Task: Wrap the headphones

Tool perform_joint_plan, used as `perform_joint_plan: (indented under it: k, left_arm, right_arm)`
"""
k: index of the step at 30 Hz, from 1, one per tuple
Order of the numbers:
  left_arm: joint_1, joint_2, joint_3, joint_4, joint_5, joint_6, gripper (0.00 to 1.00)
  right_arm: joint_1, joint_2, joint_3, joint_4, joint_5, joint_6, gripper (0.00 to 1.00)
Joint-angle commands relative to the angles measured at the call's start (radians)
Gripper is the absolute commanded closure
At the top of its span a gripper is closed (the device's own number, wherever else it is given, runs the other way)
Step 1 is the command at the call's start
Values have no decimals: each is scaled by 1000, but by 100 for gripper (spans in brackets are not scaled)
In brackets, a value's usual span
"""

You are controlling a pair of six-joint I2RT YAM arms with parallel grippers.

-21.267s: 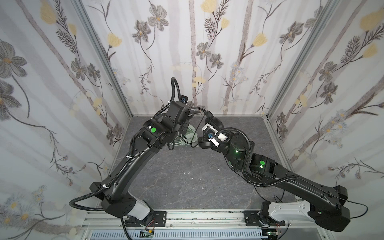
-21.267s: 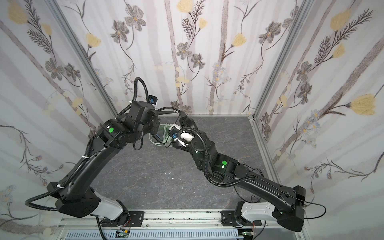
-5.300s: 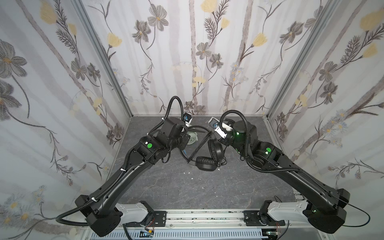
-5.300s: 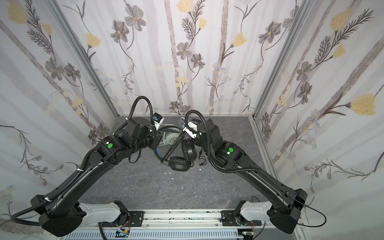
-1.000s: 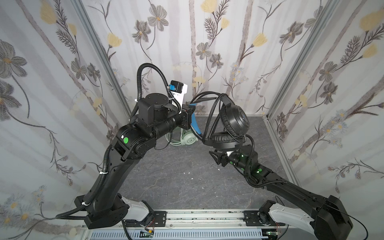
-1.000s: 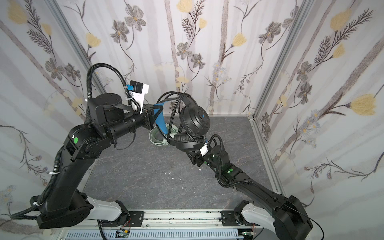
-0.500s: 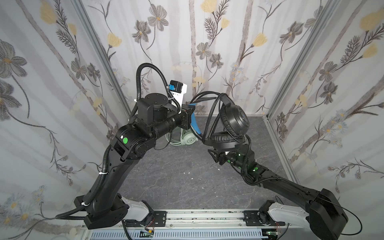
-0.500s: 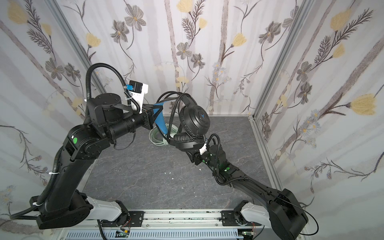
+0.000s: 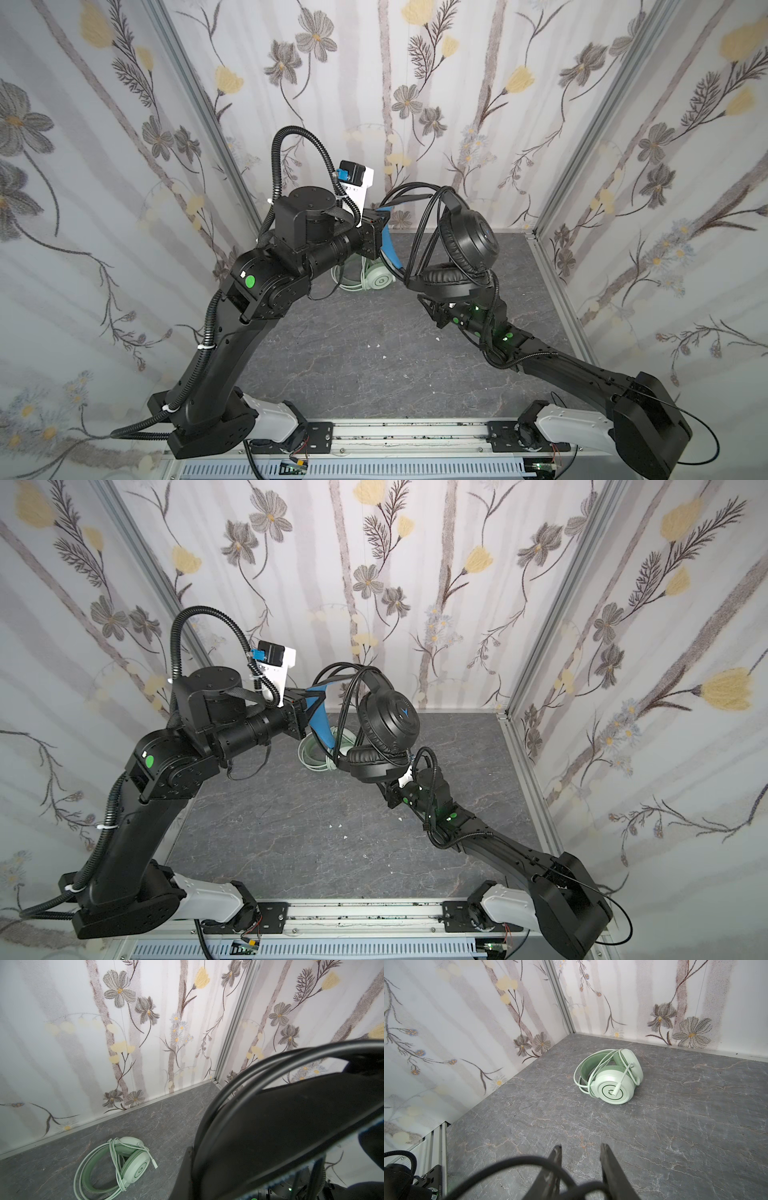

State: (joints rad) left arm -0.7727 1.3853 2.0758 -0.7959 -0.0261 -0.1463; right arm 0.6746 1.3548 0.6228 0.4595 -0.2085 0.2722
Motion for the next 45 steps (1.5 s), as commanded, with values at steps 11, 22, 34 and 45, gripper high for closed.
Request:
perform_joint_plan:
  k: [11,22,34,45]
  left_arm:
    - [3,-4,3,101,-5,-24,100]
    - [5,1,6,111,0,-27,100]
    - [16,19,-16,220,-80,-115,100]
    - [46,55,-45,343,-155,-252,100]
  right_arm:
    - [-1,-44,-13,15,-6,-5,63]
    - [-6,-59,-28,1,-3,-11,90]
    - [-5,-57,-38,-36,28,-21,100]
    - [22,-82,-64,-67,57,-16,100]
